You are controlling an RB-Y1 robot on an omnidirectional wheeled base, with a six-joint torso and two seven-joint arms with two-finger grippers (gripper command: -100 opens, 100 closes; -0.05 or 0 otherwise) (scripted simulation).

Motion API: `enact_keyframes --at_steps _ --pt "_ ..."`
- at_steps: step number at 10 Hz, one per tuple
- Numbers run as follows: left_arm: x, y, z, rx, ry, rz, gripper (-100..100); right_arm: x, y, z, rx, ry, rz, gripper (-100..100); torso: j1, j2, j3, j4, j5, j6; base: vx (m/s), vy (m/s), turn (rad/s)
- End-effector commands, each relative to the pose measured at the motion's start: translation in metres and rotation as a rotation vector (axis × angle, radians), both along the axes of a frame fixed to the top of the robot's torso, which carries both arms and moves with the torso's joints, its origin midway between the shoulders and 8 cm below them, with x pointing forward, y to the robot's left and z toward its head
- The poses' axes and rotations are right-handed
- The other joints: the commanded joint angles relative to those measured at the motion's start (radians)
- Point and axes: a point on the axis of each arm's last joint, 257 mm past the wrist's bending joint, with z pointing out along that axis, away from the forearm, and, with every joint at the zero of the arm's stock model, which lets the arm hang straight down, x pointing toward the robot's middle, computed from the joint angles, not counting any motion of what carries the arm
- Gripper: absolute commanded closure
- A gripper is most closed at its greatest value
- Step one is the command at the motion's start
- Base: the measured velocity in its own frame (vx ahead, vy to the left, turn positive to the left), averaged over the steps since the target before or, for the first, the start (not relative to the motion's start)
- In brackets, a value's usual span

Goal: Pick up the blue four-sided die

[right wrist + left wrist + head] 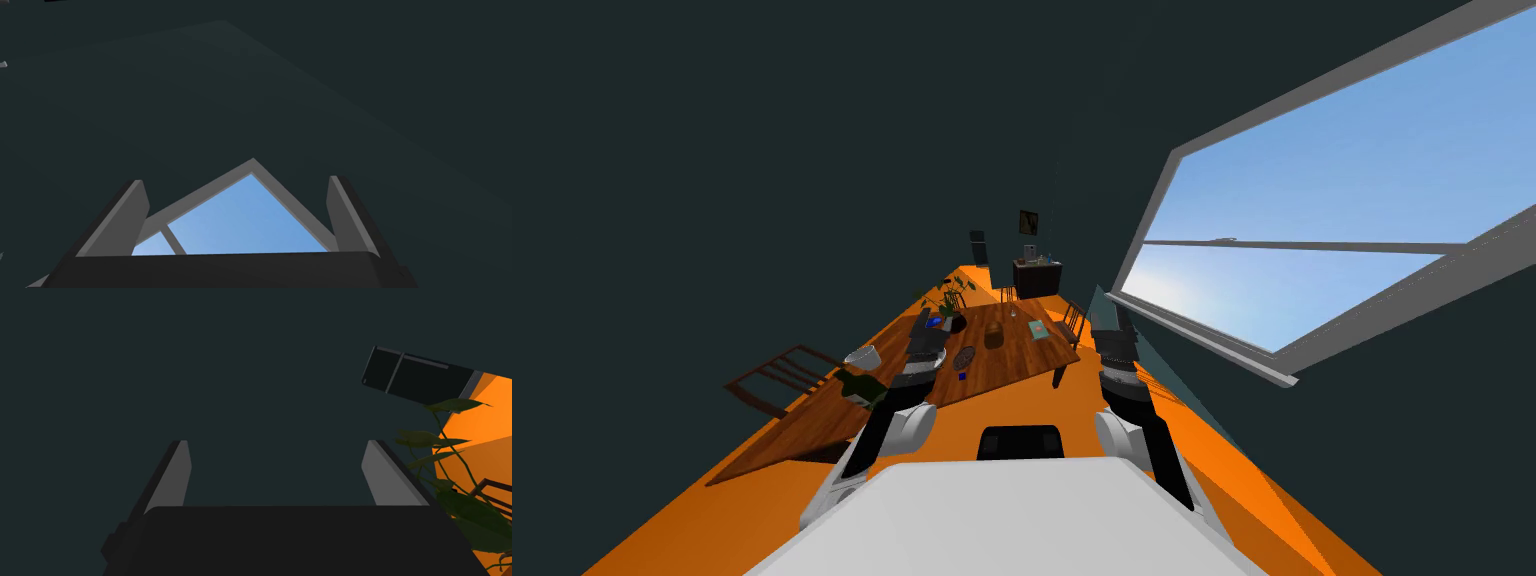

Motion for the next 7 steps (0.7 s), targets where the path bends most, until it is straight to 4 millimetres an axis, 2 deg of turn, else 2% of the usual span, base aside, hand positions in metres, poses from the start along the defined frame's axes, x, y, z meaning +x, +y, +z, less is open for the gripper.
enact_keyframes --at_steps 1,5,6,7 --pt "0.008 0.004 -0.021 -0.02 0.049 -0.009 -100 0.0 0.0 0.0 0.0 0.0 0.0 0 0.0 0.0 0.0 0.0 0.0 0.0 -0.005 0.02 -0.131" --pt "0.04 0.018 -0.097 -0.107 0.235 -0.031 -100 0.0 0.0 0.0 0.0 0.0 0.0 0 0.002 0.001 0.0 0.0 0.0 0.0 -0.018 0.057 -0.21" --pt "0.041 0.018 -0.098 -0.107 0.238 -0.03 -100 0.0 0.0 0.0 0.0 0.0 0.0 0 0.002 0.001 0.0 0.0 0.0 0.0 -0.014 0.045 -0.057" --pt "0.047 0.022 -0.12 -0.133 0.288 -0.033 -100 0.0 0.0 0.0 0.0 0.0 0.0 0 0.001 0.0 0.0 0.0 0.0 0.0 -0.01 0.031 -0.14"
